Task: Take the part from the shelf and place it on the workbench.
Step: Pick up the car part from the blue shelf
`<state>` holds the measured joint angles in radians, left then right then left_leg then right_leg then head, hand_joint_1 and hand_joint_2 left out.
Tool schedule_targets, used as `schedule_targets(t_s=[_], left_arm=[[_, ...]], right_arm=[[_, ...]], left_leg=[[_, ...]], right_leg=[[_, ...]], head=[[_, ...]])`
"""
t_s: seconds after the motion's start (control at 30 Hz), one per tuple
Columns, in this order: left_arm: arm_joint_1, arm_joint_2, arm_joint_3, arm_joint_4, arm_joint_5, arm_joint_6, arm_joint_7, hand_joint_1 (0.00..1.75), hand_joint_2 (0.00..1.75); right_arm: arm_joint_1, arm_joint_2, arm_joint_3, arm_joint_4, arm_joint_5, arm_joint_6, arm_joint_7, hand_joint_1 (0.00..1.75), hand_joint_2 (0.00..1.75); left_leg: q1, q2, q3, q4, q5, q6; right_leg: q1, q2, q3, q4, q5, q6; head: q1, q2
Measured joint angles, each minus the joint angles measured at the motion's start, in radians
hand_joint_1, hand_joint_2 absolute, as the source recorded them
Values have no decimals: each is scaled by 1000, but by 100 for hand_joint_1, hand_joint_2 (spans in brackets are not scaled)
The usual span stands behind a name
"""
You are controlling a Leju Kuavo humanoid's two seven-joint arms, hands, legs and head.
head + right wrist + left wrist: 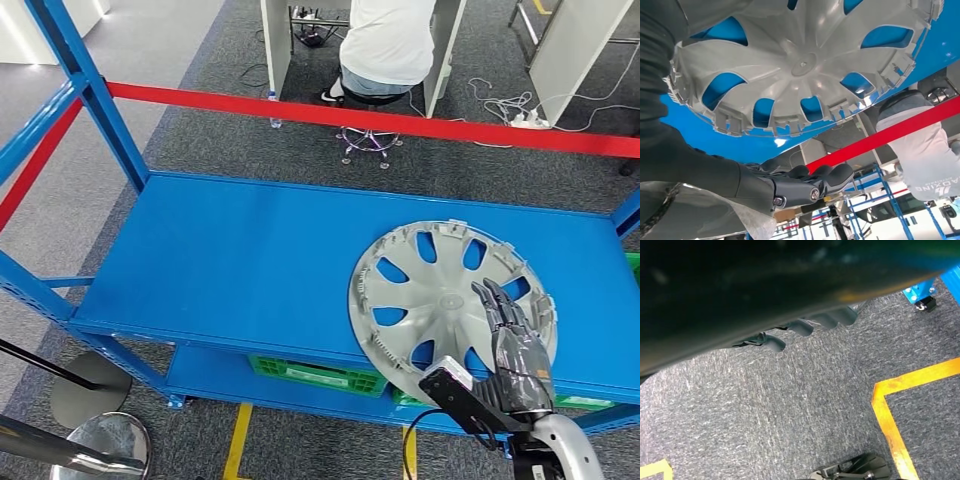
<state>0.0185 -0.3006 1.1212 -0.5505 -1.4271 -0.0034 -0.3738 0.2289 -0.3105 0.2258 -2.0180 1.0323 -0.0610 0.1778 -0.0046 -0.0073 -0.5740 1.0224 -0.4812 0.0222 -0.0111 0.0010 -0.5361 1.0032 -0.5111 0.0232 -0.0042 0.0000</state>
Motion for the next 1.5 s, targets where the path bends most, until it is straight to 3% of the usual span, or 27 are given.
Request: schedule_targets(t_s=[0.33,1.0,1.5], left_arm=[[3,-3,1,-8,0,-6,0,0,0],[12,-13,34,-72,-10,-45,-1,0,0],[12,-15,48,-76,-15,-46,-3,0,0]], right_arm=[[36,-5,1,-5,58,-16,4,0,175],[192,-90,11,-38,86,-77,78,0,175],[220,-131,44,-67,98,-78,123,0,175]], left_leg=[[2,-1,0,0,0,-1],[2,-1,0,0,-2,-2],[2,-1,0,0,-2,-2]], right_leg=[[2,-1,0,0,-2,-1],[1,0,0,0,-3,0],[1,0,0,0,-3,0]], head=[[0,0],[0,0],[0,0]])
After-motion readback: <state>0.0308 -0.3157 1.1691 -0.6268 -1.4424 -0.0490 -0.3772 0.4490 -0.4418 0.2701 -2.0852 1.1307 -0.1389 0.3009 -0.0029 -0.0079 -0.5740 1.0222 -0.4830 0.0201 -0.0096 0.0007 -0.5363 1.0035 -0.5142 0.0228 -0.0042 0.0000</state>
